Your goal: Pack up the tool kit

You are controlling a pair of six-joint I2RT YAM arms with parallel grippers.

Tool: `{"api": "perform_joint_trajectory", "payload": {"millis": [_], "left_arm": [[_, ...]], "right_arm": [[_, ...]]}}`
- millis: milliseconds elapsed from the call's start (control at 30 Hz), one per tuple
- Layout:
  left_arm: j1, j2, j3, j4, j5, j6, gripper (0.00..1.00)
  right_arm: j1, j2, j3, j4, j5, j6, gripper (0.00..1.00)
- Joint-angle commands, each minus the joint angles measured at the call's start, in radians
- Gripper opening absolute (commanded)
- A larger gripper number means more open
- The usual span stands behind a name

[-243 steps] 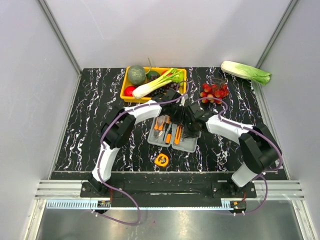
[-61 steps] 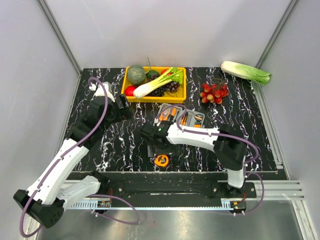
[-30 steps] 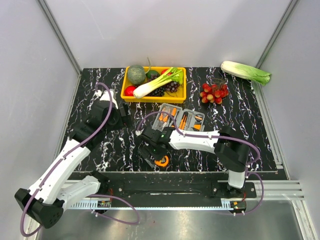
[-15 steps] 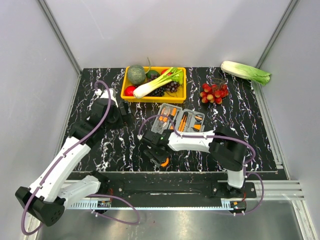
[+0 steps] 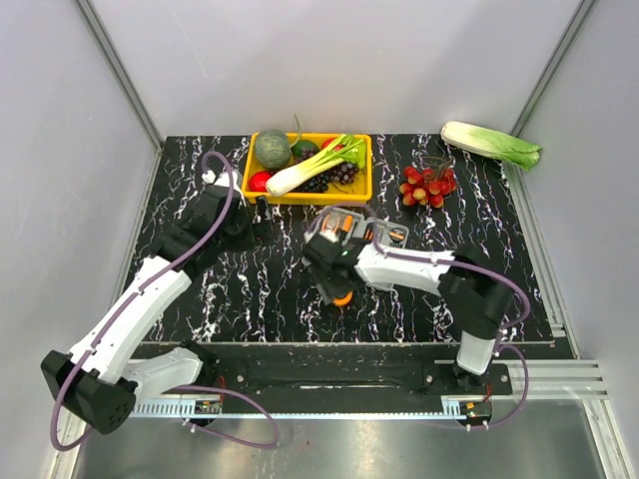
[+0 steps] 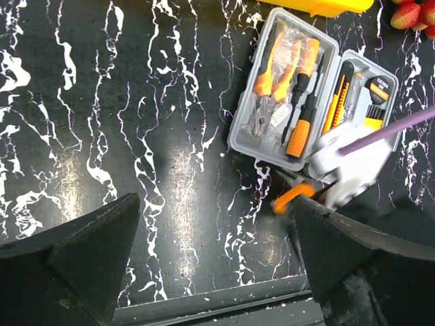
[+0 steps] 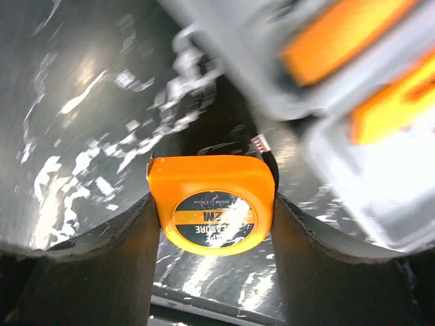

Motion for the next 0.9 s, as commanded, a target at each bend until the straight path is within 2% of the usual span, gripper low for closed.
{"api": "perform_joint_trajectory", "payload": {"millis": [0, 433, 700, 867], "left_arm": [[0.005, 0.029, 0.056, 0.035, 0.044, 0.021, 0.99], [0.006, 0.086, 0.051, 0.061, 0.089, 0.004, 0.98], [0.005, 0.106, 0.059, 0.069, 0.101, 0.003, 0.97], [0.005, 0.106, 0.051, 0.072, 0.103, 0.003, 0.97]], "right_arm": [[-0.115, -0.115, 0.041, -0.036, 0.168, 0.135, 0.43], [-0.297, -0.048, 0.075, -0.054, 0.290, 0.225, 0.43], [-0.305, -0.033, 0.077, -0.022, 0.250, 0.192, 0.43], [-0.305, -0.045, 0.028, -0.045, 0.210, 0.244, 0.45]]}}
